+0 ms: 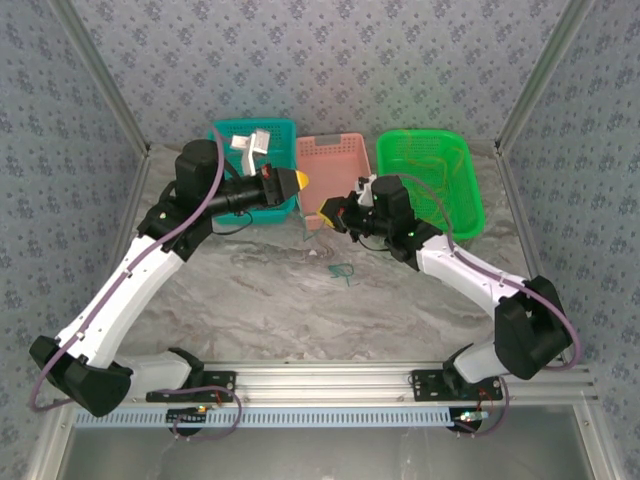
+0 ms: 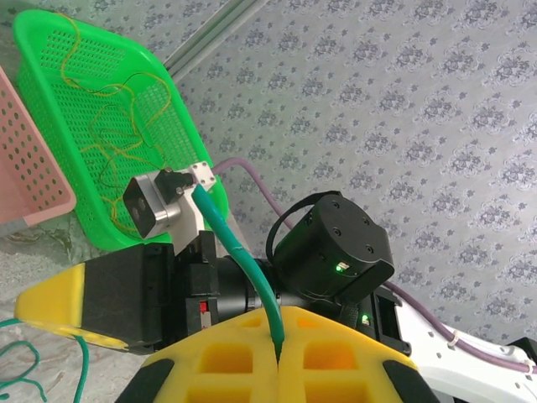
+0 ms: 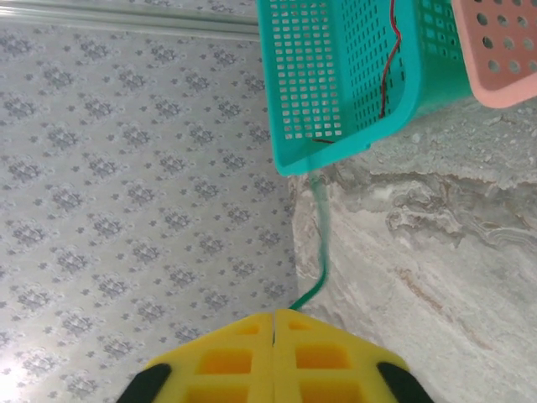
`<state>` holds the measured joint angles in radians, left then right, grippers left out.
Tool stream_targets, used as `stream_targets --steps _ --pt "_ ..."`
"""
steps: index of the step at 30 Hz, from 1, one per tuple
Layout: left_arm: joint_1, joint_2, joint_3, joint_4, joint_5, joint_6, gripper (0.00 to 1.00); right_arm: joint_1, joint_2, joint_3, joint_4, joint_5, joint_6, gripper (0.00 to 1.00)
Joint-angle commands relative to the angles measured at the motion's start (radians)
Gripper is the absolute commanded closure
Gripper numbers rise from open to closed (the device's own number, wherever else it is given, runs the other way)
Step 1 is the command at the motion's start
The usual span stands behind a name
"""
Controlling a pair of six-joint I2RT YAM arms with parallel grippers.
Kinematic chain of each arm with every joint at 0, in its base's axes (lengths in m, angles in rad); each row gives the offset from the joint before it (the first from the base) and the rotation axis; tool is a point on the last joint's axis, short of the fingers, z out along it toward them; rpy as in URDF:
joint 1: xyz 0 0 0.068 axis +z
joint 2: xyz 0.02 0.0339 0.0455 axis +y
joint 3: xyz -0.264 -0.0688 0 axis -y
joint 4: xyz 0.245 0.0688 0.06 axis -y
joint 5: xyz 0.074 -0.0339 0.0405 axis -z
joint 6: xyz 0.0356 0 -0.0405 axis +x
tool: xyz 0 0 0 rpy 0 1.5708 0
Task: Untangle the cables
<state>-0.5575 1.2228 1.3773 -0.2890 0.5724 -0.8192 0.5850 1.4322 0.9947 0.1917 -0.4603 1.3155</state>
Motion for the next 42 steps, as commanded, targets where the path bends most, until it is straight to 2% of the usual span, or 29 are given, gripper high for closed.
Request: stream_targets --steps 1,5,8,12,18,22,26,30,34,35,37,39,40,42 --pt "-0.013 -0.031 -0.012 0.006 0.013 0.015 1.0 -0.007 -0.007 0.016 0.012 0.018 -0.024 1.0" --pt "-0.042 -0.085 -0.063 0.001 -0.063 -0.011 1.0 -0.03 -0.071 -0.037 0.042 0.134 -0.056 1.0" --pt "-0.092 -0.161 -0.177 0.032 -0.227 -0.079 1.0 -0.047 -0.136 -0.106 0.148 0.261 -0.053 1.0" --pt "-0.171 -0.275 -0.407 0.161 -0.435 -0.235 1.0 -0.052 -0.189 -0.172 0.325 0.404 -0.047 1.0" --pt "-0.3 -0.329 -0.63 0.305 -0.639 -0.412 1.0 -0.034 -0.172 -0.204 0.566 0.537 -0.106 1.0" --pt "-0.342 -0.345 -0.72 0.341 -0.757 -0.539 1.0 -0.039 -0.131 -0.243 0.753 0.601 -0.086 1.0" --pt "-0.352 -0.347 -0.77 0.389 -0.796 -0.618 1.0 -0.056 -0.088 -0.242 0.879 0.63 -0.045 1.0" --pt "-0.355 -0.307 -0.739 0.359 -0.768 -0.633 1.0 -0.063 -0.06 -0.201 0.924 0.632 -0.036 1.0" --pt "-0.358 -0.267 -0.71 0.349 -0.725 -0.626 1.0 -0.068 -0.064 -0.132 0.822 0.539 -0.09 1.0" --pt "-0.357 -0.271 -0.704 0.338 -0.725 -0.618 0.95 -0.068 -0.072 -0.114 0.761 0.506 -0.115 1.0" --pt "-0.354 -0.301 -0.691 0.314 -0.737 -0.59 0.74 -0.069 -0.086 -0.088 0.667 0.452 -0.167 1.0" --pt "-0.348 -0.352 -0.661 0.249 -0.754 -0.554 0.43 -0.069 -0.1 -0.065 0.578 0.397 -0.232 1.0" --pt "-0.345 -0.375 -0.642 0.211 -0.76 -0.538 0.32 -0.07 -0.11 -0.061 0.536 0.386 -0.263 1.0" --pt "-0.333 -0.422 -0.593 0.107 -0.768 -0.504 0.19 -0.071 -0.133 -0.052 0.47 0.371 -0.339 1.0"
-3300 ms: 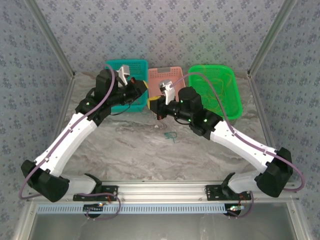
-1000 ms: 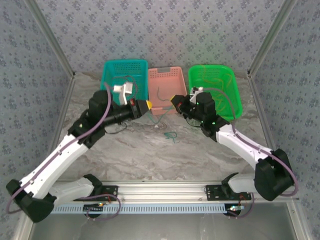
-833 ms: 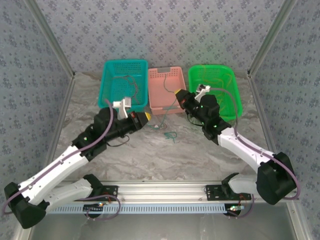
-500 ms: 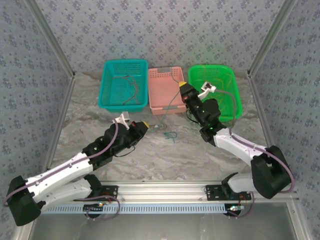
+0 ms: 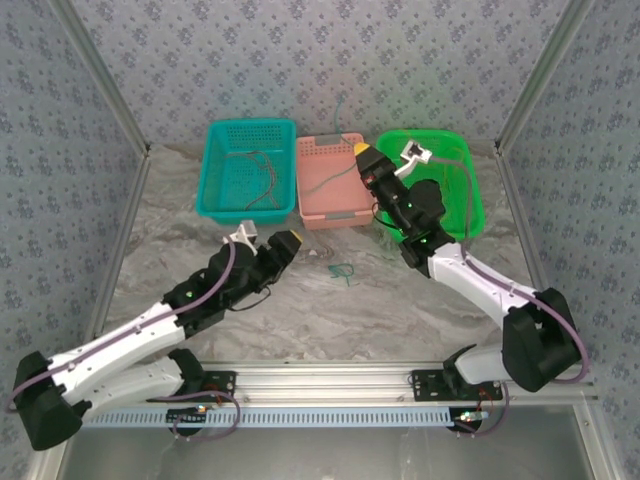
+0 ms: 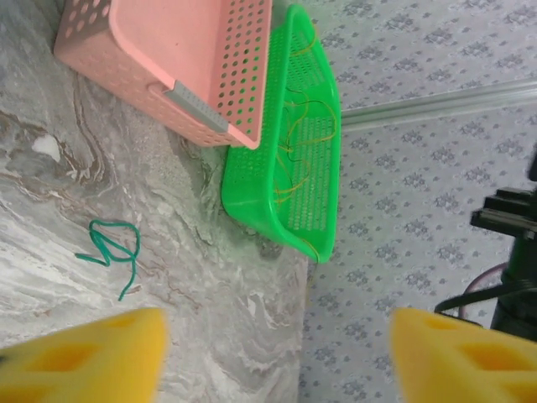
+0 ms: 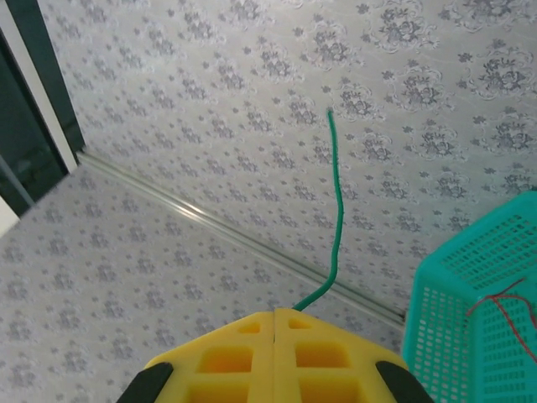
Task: Untangle the cables
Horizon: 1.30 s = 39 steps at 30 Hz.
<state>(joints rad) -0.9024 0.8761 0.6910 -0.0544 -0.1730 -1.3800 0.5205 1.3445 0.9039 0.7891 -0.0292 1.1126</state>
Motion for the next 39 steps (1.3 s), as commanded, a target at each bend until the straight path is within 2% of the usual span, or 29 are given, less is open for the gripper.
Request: stream_targets --steps 1,5,9,12,15,18,21,27,31,35,39 --pt "0.02 -0.093 0.118 -0.179 -0.024 0.069 0.17 -0.008 -0.054 0.04 -0.152 -0.064 -0.165 1.0" --pt "0.049 -0.171 0.232 -0.386 -0.058 0.122 0.17 -0.015 -0.086 0.088 -0.313 -0.082 -0.327 1.0" --pt "0.054 -0.17 0.352 -0.408 -0.051 0.248 0.28 -0.001 -0.1 0.123 -0.424 -0.1 -0.474 1.0" --pt "0.082 -0.066 0.488 -0.458 0.028 0.353 0.28 0.004 -0.094 0.147 -0.469 -0.166 -0.562 1.0" --pt "0.14 0.049 0.586 -0.457 0.158 0.378 0.22 0.031 -0.086 0.18 -0.547 -0.199 -0.664 1.0" --pt "0.156 0.126 0.648 -0.432 0.187 0.373 0.22 0.067 -0.081 0.195 -0.604 -0.182 -0.76 1.0" --pt "0.158 0.2 0.676 -0.405 0.206 0.328 0.27 0.093 -0.075 0.185 -0.599 -0.175 -0.809 1.0" --pt "0.179 0.317 0.629 -0.244 0.263 0.192 0.33 0.131 -0.042 0.174 -0.549 -0.186 -0.832 1.0" --pt "0.211 0.374 0.626 -0.186 0.289 0.141 0.35 0.156 -0.032 0.171 -0.537 -0.174 -0.841 1.0" --pt "0.237 0.409 0.605 -0.151 0.317 0.095 0.43 0.171 -0.034 0.157 -0.513 -0.172 -0.839 1.0" --pt "0.245 0.423 0.553 -0.086 0.338 0.028 0.45 0.19 -0.033 0.143 -0.485 -0.166 -0.84 1.0"
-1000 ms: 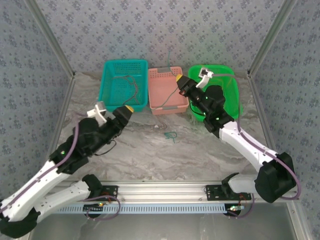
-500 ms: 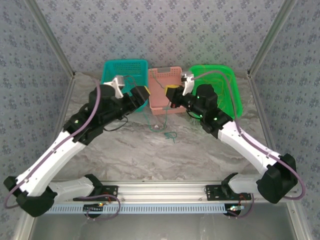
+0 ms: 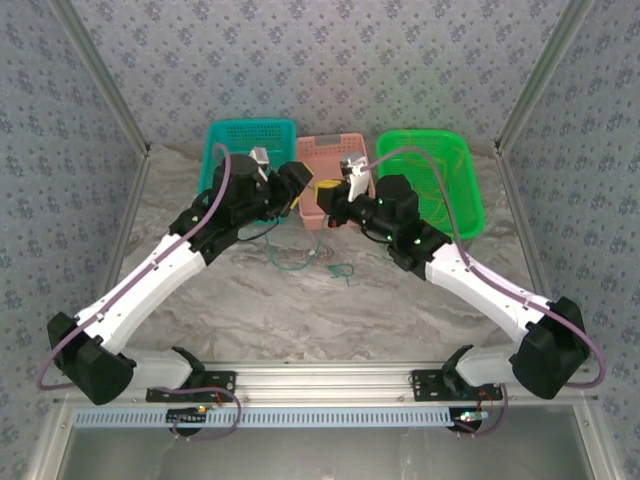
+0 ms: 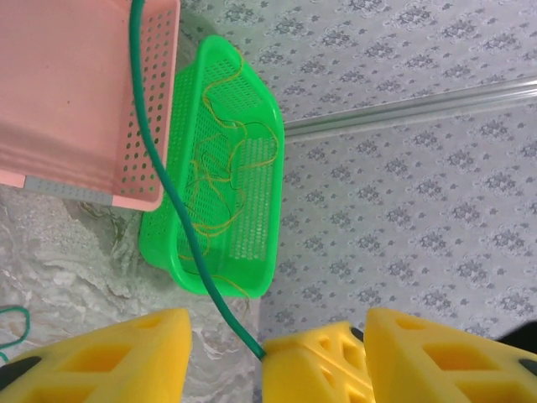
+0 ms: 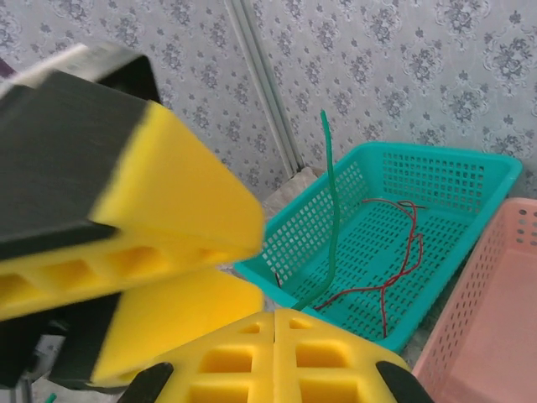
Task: Untangle the cables
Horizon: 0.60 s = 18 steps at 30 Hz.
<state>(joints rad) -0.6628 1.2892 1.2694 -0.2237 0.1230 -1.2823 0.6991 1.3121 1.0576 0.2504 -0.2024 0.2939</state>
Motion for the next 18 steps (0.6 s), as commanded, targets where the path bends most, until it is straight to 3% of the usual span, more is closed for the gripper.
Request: stream_targets --steps 1,5,8,12,16,17,18 --pt "0.008 0.013 -0.033 0.087 0.044 -0.083 0.46 0.014 0.0 -0.014 0.06 0.009 -0.021 1.0" --pt "0.021 0.018 -0.076 0.144 0.048 -0.143 0.52 0.028 0.008 -0.016 0.08 0.003 -0.021 1.0" --pt "0.025 0.024 -0.075 0.162 0.055 -0.156 0.69 0.037 0.016 -0.015 0.078 0.006 -0.025 1.0" --pt "0.027 0.025 -0.06 0.162 0.062 -0.144 1.0 0.04 0.023 -0.015 0.064 0.005 -0.031 1.0" --pt "0.036 0.018 -0.052 0.139 0.071 -0.119 1.0 0.036 0.015 -0.014 0.034 0.002 -0.036 1.0" --pt "0.04 0.011 -0.055 0.138 0.073 -0.114 1.0 0.031 0.01 -0.012 0.019 -0.009 -0.033 0.97" --pt "0.047 0.005 -0.057 0.138 0.077 -0.11 1.0 0.025 0.003 -0.011 0.002 -0.028 -0.03 0.86"
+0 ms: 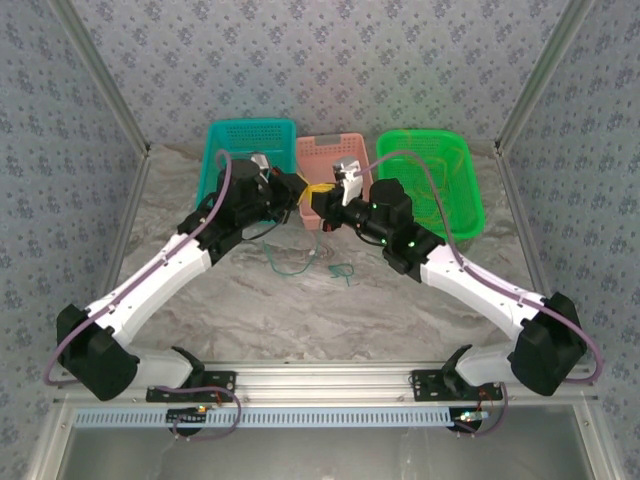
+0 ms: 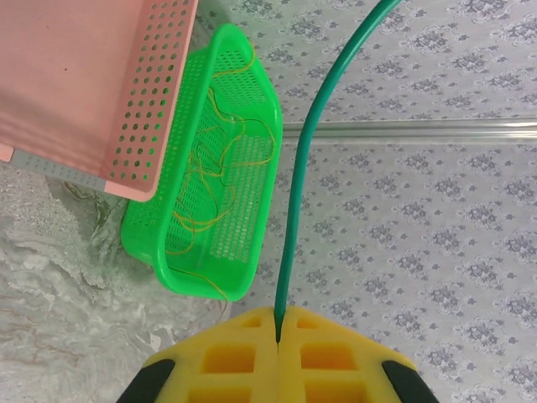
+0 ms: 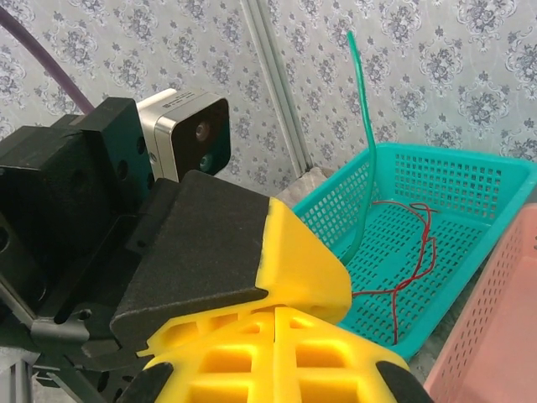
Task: Untangle the cables
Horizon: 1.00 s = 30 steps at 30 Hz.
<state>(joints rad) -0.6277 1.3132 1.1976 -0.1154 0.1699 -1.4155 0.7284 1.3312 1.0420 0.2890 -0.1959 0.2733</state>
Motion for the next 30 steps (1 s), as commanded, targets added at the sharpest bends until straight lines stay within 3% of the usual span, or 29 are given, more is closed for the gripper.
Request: stream_targets --steps 1,3,6,9,15,17,26,28,30 --pt "0.017 -0.023 0.016 0.028 0.033 0.028 1.0 -0.012 -0.023 0.002 -0.047 -0.055 -0.007 0.78" --pt "0.029 -0.029 0.022 0.025 0.05 0.037 1.0 -0.031 -0.046 -0.028 -0.046 -0.113 -0.001 0.64" --pt "0.037 -0.024 0.04 0.01 0.074 0.054 1.0 -0.069 -0.064 -0.066 -0.034 -0.236 0.011 0.53" --pt "0.042 -0.017 0.052 0.006 0.095 0.061 1.0 -0.09 -0.056 -0.086 -0.037 -0.32 0.003 0.48" --pt "0.043 -0.007 0.07 0.006 0.114 0.067 1.0 -0.09 0.009 -0.037 -0.089 -0.353 -0.051 0.47" --pt "0.043 -0.004 0.077 0.001 0.118 0.07 1.0 -0.091 0.037 -0.009 -0.095 -0.373 -0.05 0.51" --pt "0.05 0.018 0.109 -0.011 0.156 0.098 1.0 -0.086 0.103 0.035 -0.065 -0.443 -0.007 0.87" --pt "0.055 0.021 0.108 0.002 0.167 0.101 1.0 -0.083 0.104 0.032 -0.069 -0.449 -0.005 0.99" --pt "0.061 0.021 0.112 0.013 0.174 0.115 1.0 -0.079 0.102 0.033 -0.079 -0.453 -0.006 1.0"
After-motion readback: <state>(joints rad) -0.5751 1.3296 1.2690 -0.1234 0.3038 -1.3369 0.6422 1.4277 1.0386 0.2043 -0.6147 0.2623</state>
